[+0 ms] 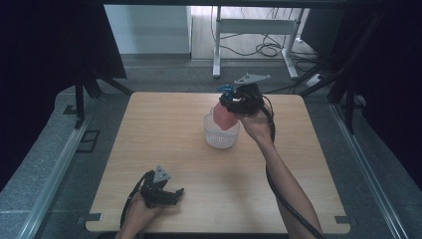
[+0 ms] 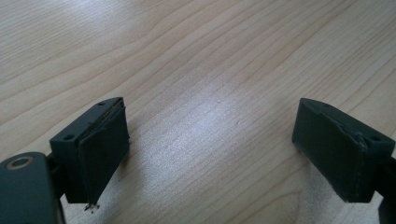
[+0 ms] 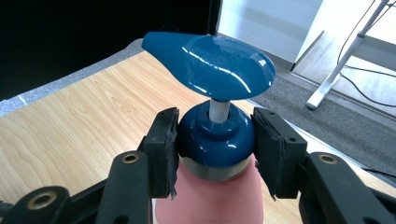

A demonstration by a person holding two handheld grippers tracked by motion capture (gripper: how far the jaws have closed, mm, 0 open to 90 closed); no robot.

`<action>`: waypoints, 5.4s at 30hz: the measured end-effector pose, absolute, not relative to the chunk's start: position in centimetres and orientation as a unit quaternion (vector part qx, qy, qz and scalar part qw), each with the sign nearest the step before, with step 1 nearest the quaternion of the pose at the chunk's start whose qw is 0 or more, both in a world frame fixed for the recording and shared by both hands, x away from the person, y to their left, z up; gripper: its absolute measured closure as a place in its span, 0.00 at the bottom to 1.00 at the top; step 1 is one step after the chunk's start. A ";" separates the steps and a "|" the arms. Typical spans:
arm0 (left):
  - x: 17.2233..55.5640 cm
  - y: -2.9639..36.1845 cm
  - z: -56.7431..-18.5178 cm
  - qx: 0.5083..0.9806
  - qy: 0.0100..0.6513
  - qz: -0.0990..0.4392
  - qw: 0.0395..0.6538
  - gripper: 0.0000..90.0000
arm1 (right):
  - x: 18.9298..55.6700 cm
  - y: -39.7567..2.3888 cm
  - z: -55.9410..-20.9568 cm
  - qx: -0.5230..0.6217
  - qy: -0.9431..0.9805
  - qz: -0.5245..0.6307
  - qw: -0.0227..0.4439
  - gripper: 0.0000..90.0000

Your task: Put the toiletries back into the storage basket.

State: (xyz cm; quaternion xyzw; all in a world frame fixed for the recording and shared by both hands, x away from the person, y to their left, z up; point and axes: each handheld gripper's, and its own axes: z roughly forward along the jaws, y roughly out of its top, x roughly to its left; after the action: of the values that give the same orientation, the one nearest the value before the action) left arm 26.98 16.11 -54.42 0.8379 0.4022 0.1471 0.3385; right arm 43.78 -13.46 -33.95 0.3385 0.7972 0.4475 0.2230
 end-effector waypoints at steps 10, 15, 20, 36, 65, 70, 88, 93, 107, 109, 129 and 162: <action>27.0 16.1 -54.4 0.837 0.403 0.146 0.340 0.11 | 44.5 -13.0 -35.4 0.340 0.802 0.440 0.216 0.59; 27.0 16.1 -54.4 0.838 0.402 0.146 0.339 0.11 | 44.8 -12.7 -36.2 0.341 0.806 0.434 0.213 0.59; 27.0 16.1 -54.4 0.838 0.402 0.146 0.339 0.11 | 45.1 -12.5 -37.0 0.344 0.808 0.430 0.210 0.59; 27.0 16.1 -54.4 0.839 0.402 0.145 0.338 0.11 | 45.8 -12.0 -39.8 0.352 0.816 0.415 0.196 0.59; 27.0 16.1 -54.4 0.840 0.400 0.146 0.337 0.11 | 46.0 -12.2 -43.6 0.377 0.817 0.410 0.150 0.57; 27.0 16.1 -54.4 0.839 0.401 0.146 0.337 0.11 | 45.9 -11.9 -43.8 0.372 0.821 0.405 0.152 0.52; 27.0 16.1 -54.4 0.839 0.401 0.146 0.337 0.11 | 45.3 -12.1 -43.3 0.355 0.827 0.402 0.168 0.15; 27.0 16.1 -54.4 0.839 0.401 0.146 0.338 0.11 | 45.1 -12.3 -43.1 0.359 0.826 0.402 0.167 0.14; 27.0 16.1 -54.4 0.839 0.402 0.146 0.338 0.11 | 44.2 -12.9 -42.8 0.358 0.823 0.412 0.159 0.13; 27.0 16.1 -54.4 0.839 0.402 0.146 0.338 0.11 | 44.1 -13.0 -42.7 0.357 0.823 0.412 0.159 0.13; 27.0 16.1 -54.4 0.838 0.402 0.145 0.339 0.11 | 42.6 -14.3 -42.9 0.336 0.832 0.412 0.159 0.12; 27.0 16.1 -54.4 0.839 0.401 0.146 0.338 0.11 | 40.2 -16.7 -43.6 0.326 0.836 0.413 0.155 0.03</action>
State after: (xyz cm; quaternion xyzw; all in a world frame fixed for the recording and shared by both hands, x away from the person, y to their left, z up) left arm 26.99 16.11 -54.42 0.8389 0.4006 0.1462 0.3381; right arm 40.25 -16.71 -43.58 0.3258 0.8363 0.4130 0.1545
